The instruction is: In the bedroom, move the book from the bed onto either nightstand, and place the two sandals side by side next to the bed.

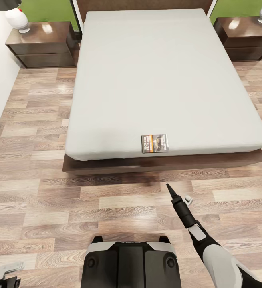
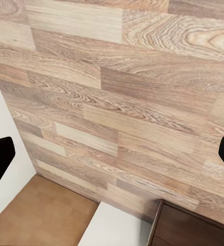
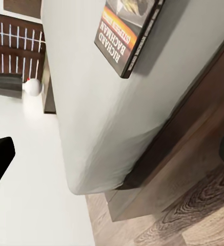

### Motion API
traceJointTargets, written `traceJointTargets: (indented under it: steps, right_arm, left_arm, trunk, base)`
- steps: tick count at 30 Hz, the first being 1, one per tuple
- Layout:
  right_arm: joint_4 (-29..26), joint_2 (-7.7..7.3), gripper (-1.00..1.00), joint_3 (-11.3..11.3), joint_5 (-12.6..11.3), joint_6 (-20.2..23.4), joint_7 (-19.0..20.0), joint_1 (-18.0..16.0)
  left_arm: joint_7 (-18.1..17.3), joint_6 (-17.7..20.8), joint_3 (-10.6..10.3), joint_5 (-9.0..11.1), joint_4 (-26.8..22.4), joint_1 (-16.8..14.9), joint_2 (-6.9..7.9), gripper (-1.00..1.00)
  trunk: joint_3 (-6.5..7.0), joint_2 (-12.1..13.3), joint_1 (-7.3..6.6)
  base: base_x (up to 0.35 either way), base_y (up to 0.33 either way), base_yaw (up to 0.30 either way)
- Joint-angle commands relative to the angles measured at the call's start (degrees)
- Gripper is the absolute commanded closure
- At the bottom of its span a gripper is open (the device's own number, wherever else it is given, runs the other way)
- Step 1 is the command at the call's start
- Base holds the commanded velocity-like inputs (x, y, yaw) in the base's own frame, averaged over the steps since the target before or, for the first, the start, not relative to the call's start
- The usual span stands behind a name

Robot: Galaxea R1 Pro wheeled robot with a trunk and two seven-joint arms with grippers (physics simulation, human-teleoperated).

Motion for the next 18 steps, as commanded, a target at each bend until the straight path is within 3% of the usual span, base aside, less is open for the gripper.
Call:
traceJointTargets:
  steps: [1, 10, 18]
  right_arm:
    - [0.0, 0.01, -1.0, 0.2, -0.4, -0.2, 0.1, 0.0]
    - [0.1, 0.22, -1.0, 0.3, -0.8, 0.1, 0.3, -0.3]
    - [0.0, 0.35, -1.0, 0.3, -0.8, 2.2, 0.4, -1.0]
  left_arm:
    - [0.0, 0.2, 0.5, -0.6, -0.1, 0.0, -0.05, -1.0]
    - [5.1, 0.2, 0.4, -0.6, -0.1, 0.0, -0.05, -1.0]
    - [6.1, 0.2, 0.3, -0.6, -0.1, 0.0, 0.33, -1.0]
  trunk:
    - [-0.06, -0.1, 0.03]
    - [-0.06, -0.1, 0.03]
    - [-0.06, -0.1, 0.03]
  base:
    - [0.0, 0.0, 0.0]
    - [0.0, 0.0, 0.0]
    - [0.0, 0.0, 0.0]
